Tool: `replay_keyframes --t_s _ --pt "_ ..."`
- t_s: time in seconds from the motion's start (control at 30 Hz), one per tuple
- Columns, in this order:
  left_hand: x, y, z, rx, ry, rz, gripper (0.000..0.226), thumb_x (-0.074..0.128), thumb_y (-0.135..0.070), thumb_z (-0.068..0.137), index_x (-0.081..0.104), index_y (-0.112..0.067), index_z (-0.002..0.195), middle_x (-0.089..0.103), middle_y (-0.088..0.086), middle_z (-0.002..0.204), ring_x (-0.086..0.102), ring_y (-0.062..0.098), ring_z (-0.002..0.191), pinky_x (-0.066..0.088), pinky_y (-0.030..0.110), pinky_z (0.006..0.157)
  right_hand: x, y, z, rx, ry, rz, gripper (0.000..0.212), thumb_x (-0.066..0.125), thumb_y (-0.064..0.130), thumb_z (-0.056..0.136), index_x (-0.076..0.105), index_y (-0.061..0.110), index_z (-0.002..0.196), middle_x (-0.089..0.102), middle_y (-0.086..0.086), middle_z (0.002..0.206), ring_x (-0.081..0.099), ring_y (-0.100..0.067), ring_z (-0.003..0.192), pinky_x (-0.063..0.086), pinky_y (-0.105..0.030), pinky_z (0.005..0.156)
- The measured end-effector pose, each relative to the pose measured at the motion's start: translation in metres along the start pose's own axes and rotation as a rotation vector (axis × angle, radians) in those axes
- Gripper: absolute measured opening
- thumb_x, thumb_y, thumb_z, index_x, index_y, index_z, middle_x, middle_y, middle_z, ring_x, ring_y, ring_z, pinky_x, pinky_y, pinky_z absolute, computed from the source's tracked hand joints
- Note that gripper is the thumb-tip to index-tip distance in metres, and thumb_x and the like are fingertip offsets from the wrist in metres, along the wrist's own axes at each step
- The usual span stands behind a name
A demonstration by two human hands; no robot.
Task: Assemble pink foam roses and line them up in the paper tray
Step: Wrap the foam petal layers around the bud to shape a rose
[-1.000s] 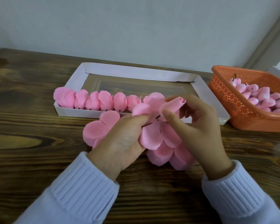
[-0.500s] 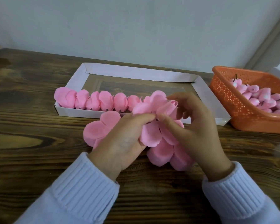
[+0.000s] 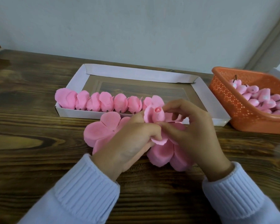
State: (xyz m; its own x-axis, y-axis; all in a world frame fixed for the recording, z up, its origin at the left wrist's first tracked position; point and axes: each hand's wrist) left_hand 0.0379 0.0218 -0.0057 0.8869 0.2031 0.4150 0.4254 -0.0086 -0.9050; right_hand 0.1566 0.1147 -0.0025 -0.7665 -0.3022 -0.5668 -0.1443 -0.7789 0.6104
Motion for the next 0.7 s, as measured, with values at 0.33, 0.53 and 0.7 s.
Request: replay_keyframes --t_s 0.33,0.53,0.7 --pt "0.002 0.0019 0.0005 0.114 -0.149 0.233 0.024 0.06 -0.016 0.095 0.065 -0.009 0.117 0.073 0.01 0.108 0.069 0.023 0.105 0.051 0.051 0.098 0.0012 0.0048 -0.0011 -0.109 0.03 -0.032 0.031 0.081 0.003 0.072 0.071 0.013 0.1 0.069 0.007 0.09 0.062 -0.003 0.086 0.046 -0.012 0.077" --pt "0.0007 0.0017 0.001 0.091 -0.201 0.181 0.017 0.059 -0.013 0.093 0.07 -0.014 0.106 0.075 0.01 0.103 0.07 0.026 0.102 0.051 0.054 0.097 -0.0009 0.0082 -0.0024 -0.101 0.073 0.084 0.028 0.064 0.011 0.08 0.068 0.016 0.107 0.069 0.009 0.098 0.063 -0.001 0.092 0.048 -0.016 0.082" --pt "0.0008 0.0023 -0.0003 0.068 -0.237 0.158 0.03 0.064 -0.022 0.072 0.068 -0.014 0.1 0.067 0.024 0.112 0.061 0.04 0.113 0.045 0.062 0.099 0.0008 0.0014 0.0014 0.139 -0.153 0.081 0.027 0.059 0.014 0.089 0.059 0.03 0.112 0.062 0.02 0.105 0.058 0.0 0.099 0.049 -0.025 0.083"
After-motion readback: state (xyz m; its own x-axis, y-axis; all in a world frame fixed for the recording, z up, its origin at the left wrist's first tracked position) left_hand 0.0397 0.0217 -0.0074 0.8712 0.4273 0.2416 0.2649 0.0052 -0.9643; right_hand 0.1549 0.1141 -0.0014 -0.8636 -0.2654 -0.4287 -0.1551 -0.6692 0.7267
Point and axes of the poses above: each hand's wrist, its own z-axis towards the middle knuckle, its own x-axis out of the palm, y = z × x
